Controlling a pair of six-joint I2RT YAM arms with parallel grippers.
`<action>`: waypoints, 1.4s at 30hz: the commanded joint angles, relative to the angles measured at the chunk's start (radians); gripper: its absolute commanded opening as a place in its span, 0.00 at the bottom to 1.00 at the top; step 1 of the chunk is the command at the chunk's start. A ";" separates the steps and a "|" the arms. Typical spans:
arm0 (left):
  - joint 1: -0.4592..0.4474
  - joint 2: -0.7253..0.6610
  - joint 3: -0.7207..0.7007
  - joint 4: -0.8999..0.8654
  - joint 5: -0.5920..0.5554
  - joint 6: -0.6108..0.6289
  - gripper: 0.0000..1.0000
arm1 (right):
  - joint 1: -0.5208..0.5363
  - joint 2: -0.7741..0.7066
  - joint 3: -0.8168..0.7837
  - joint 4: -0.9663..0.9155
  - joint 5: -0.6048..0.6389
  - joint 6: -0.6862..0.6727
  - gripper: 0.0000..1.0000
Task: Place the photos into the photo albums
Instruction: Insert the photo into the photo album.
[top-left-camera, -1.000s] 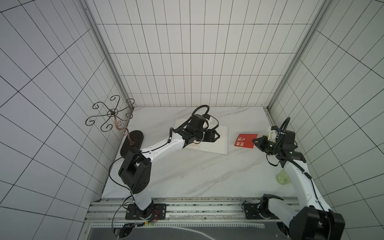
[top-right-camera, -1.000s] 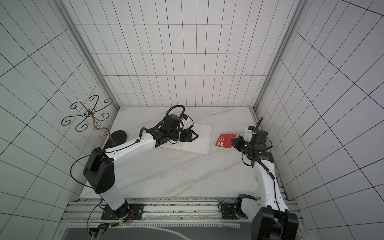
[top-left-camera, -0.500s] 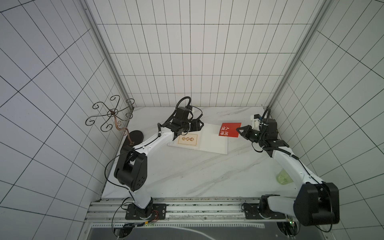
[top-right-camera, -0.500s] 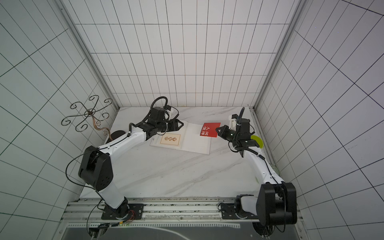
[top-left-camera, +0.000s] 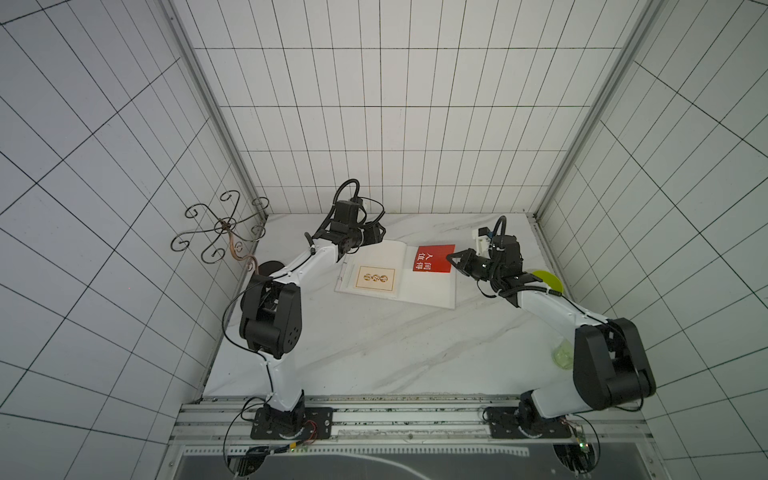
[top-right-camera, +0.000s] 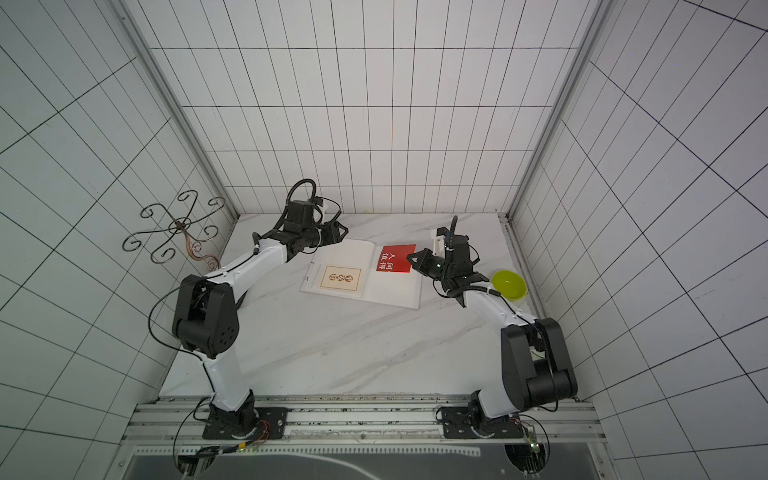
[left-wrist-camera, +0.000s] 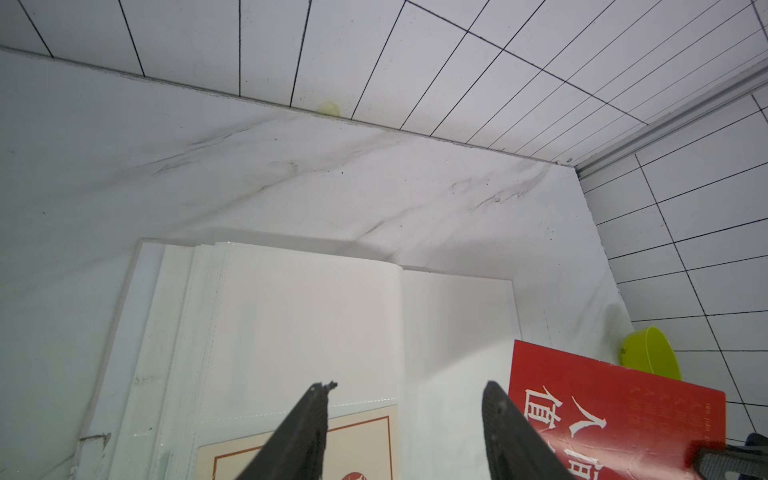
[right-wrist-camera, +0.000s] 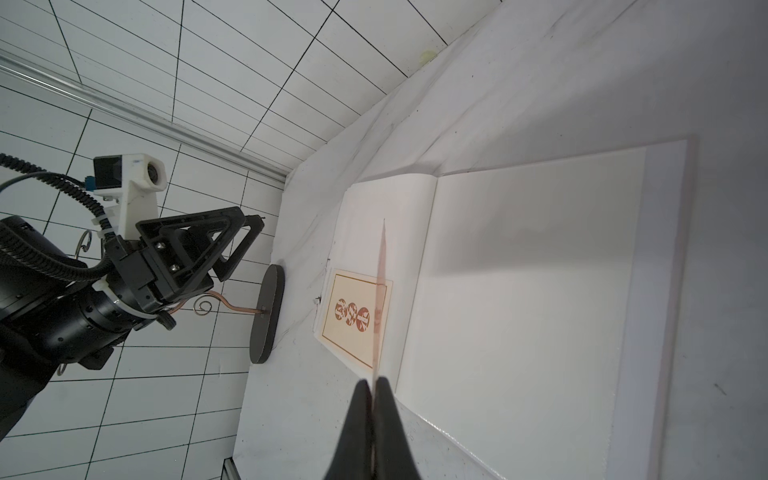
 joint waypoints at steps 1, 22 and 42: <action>0.030 0.053 0.039 -0.011 0.027 0.022 0.59 | 0.012 0.028 0.074 0.129 0.034 0.051 0.00; 0.091 0.105 0.067 0.017 -0.028 0.060 0.59 | 0.030 0.210 0.083 0.433 -0.014 0.146 0.00; 0.096 0.277 0.056 -0.051 -0.011 0.016 0.59 | -0.015 0.487 0.090 0.610 -0.046 0.224 0.00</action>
